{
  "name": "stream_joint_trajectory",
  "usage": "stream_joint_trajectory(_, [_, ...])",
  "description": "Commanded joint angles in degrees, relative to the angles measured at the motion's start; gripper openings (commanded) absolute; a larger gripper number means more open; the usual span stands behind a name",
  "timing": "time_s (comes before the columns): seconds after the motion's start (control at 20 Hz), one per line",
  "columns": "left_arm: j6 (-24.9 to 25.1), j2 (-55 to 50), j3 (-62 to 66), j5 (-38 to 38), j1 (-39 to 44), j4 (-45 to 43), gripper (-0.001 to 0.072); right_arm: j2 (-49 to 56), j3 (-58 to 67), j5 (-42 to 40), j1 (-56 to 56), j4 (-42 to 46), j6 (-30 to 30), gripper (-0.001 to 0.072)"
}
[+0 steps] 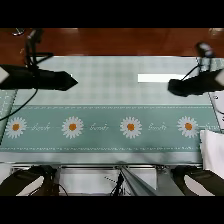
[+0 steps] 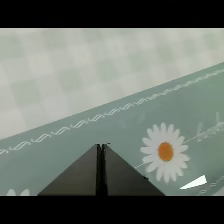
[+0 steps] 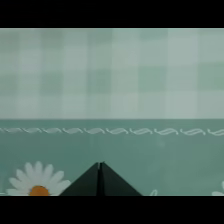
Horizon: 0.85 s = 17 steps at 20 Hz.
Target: Fold the shirts.
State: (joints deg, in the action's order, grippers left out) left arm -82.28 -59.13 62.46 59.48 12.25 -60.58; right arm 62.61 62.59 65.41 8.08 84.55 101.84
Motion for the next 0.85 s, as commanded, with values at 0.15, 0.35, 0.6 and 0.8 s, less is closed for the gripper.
stream_joint_trajectory(0.15, [-4.0,-5.4,-4.5,1.3,2.2,-11.4,0.0030,9.5,-2.0,3.1,8.4,18.7,11.2,0.0023])
stream_joint_trajectory(0.35, [-4.0,-5.7,-4.5,1.6,2.3,-11.5,0.0030,9.3,-2.0,4.0,8.5,18.5,11.3,0.0023])
stream_joint_trajectory(0.6, [-4.0,-5.7,-4.5,1.6,2.3,-11.5,0.0030,9.3,-2.0,4.0,8.5,18.5,11.3,0.0023])
stream_joint_trajectory(0.8, [-4.0,-5.7,-4.5,1.6,2.3,-11.5,0.0030,9.3,-2.0,4.0,8.5,18.5,11.3,0.0023])
